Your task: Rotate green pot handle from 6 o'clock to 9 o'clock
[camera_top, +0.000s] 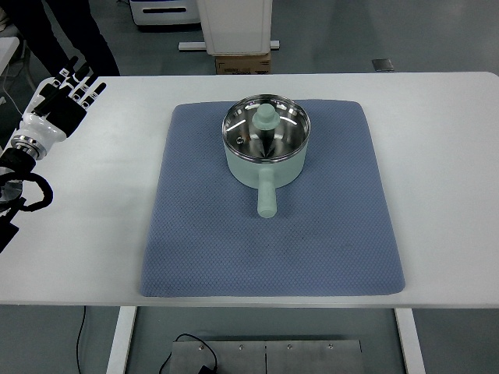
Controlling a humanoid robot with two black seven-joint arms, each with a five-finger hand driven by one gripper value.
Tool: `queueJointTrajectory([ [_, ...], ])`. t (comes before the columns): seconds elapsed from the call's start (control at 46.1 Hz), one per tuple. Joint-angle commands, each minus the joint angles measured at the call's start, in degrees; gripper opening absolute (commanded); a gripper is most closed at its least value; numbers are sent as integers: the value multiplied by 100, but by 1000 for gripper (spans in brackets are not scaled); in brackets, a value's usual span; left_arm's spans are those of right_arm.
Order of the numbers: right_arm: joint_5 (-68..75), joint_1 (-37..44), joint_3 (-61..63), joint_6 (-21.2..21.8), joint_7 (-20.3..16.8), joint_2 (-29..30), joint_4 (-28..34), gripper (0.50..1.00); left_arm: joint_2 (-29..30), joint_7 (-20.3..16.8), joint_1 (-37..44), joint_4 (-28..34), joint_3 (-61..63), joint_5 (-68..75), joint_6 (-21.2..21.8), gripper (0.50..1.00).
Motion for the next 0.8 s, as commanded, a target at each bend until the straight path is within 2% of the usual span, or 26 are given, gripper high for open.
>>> queueJointTrajectory([
  [0.0,0,0,0,-1,0,0,0,1000,0,0,-221,0,17,27,-18,1000],
  [0.26,0,0,0,-1,0,0,0,1000,-26,26,-995,-211,105,528,-35,1000],
  [0.563,0,0,0,-1,0,0,0,1000,-105,70,-1803,-1643,948,1328,17,1000],
  [0.78,0,0,0,-1,0,0,9,1000,-360,79,-2331,-2302,2002,1776,0,1000],
])
